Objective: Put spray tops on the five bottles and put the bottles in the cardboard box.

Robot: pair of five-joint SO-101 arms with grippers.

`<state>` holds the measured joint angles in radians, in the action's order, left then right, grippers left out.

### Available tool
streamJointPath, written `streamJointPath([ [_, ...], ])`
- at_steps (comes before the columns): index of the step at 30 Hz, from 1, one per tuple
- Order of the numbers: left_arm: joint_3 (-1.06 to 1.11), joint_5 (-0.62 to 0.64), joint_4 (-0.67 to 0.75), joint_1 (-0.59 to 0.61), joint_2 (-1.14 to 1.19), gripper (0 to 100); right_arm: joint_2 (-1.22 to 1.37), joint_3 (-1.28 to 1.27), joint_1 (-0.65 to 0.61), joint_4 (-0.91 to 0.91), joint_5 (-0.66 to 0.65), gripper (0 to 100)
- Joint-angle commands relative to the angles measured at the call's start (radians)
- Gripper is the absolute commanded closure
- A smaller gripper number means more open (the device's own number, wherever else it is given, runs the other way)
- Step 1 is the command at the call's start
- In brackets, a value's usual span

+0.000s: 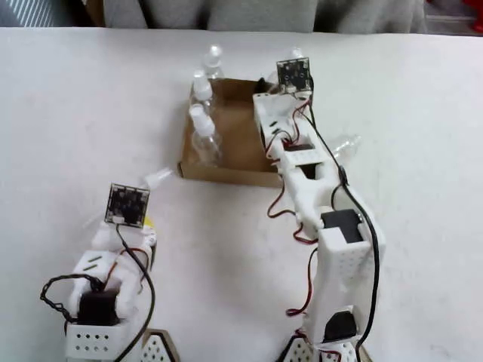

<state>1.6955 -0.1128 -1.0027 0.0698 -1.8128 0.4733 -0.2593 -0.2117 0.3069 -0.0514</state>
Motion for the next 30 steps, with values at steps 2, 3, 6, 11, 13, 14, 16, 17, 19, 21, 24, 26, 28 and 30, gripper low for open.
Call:
streamJointPath([
  [2, -0.002, -0.011, 0.003, 0.010, -0.008, 98, -0.124, 0.046, 0.013, -0.035, 0.084, 67.3],
  [3, -0.002, -0.011, 0.003, 0.010, -0.008, 98, -0.136, 0.048, 0.010, -0.056, 0.091, 67.3],
  [6, -0.002, -0.011, 0.003, 0.010, -0.008, 98, -0.170, 0.048, 0.007, -0.085, 0.114, 67.3],
  [11, -0.002, -0.011, 0.003, 0.010, -0.008, 98, -0.205, 0.048, 0.015, -0.085, 0.124, 67.3],
  [13, -0.002, -0.011, 0.003, 0.010, -0.008, 98, -0.220, 0.048, 0.016, -0.085, 0.124, 67.3],
  [14, -0.002, -0.011, 0.003, 0.010, -0.008, 98, -0.228, 0.046, 0.016, -0.085, 0.124, 67.3],
  [16, -0.002, -0.012, 0.003, 0.010, -0.008, 98, -0.242, 0.046, 0.016, -0.085, 0.121, 67.3],
  [17, -0.002, -0.012, 0.003, 0.010, -0.008, 98, -0.249, 0.046, 0.016, -0.085, 0.120, 67.3],
  [19, -0.002, -0.012, 0.003, 0.010, -0.008, 98, -0.268, 0.046, 0.016, -0.085, 0.120, 67.3],
  [21, -0.002, -0.012, 0.003, 0.010, -0.008, 98, -0.294, 0.046, 0.016, -0.085, 0.118, 67.3],
  [24, -0.002, -0.012, 0.003, 0.010, -0.008, 98, -0.338, 0.046, 0.018, -0.108, 0.118, 67.3],
  [26, -0.002, -0.012, 0.003, 0.010, -0.008, 98, -0.380, 0.046, 0.018, -0.156, 0.118, 67.3],
  [28, -0.002, -0.012, 0.003, 0.010, -0.008, 98, -0.426, 0.046, 0.018, -0.200, 0.123, 67.3],
  [30, -0.002, -0.012, 0.003, 0.010, -0.008, 98, -0.472, 0.046, 0.019, -0.240, 0.123, 67.3],
])
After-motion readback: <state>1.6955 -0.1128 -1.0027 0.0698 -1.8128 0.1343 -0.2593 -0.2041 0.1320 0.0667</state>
